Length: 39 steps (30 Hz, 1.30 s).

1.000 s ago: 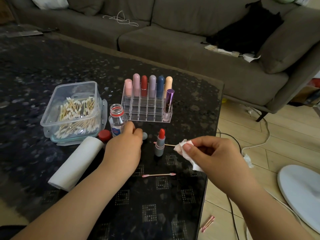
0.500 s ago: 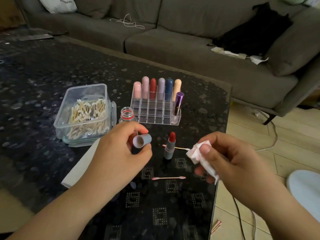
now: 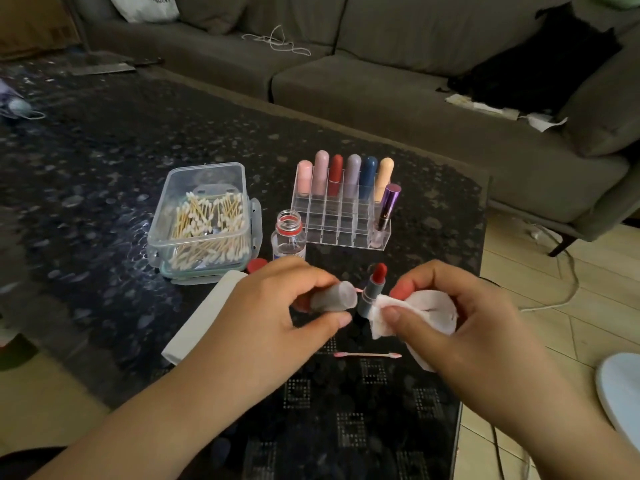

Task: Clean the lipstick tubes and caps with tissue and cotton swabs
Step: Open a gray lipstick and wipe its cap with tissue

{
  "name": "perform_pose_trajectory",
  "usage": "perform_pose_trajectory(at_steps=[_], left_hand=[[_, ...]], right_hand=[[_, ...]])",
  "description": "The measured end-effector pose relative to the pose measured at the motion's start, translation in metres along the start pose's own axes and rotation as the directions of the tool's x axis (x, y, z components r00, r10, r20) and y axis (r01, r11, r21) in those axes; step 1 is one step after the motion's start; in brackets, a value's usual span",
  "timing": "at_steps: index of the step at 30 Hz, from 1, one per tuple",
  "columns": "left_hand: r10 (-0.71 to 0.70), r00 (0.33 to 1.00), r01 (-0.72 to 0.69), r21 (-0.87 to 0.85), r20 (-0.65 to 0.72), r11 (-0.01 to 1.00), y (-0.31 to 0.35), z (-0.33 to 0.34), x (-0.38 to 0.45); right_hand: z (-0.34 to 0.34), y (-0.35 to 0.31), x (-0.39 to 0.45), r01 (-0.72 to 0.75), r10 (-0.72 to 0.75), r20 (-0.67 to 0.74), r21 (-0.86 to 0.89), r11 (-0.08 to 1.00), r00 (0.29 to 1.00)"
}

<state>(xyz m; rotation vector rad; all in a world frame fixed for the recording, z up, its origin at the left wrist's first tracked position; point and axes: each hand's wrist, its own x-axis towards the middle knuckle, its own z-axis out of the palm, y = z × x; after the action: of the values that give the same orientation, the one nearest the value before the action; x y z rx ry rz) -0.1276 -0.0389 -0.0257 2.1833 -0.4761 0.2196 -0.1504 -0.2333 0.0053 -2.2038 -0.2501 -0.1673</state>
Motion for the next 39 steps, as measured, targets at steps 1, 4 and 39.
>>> perform_pose_trajectory(at_steps=[1,4,39], left_hand=[[0.012,1.000,-0.012,0.003,0.021,1.000,-0.002,0.000,0.000],[0.027,0.997,-0.026,-0.007,0.066,1.000,-0.003,-0.002,-0.001],[0.137,0.948,-0.048,-0.296,0.288,0.954,0.005,0.004,-0.008]], right_hand=[[0.000,-0.001,0.000,0.015,-0.015,0.013,0.010,1.000,1.000],[0.002,-0.001,0.001,0.067,-0.067,0.037,-0.002,0.998,0.997],[0.006,-0.011,0.000,-0.244,0.164,0.225,0.391,0.888,0.960]])
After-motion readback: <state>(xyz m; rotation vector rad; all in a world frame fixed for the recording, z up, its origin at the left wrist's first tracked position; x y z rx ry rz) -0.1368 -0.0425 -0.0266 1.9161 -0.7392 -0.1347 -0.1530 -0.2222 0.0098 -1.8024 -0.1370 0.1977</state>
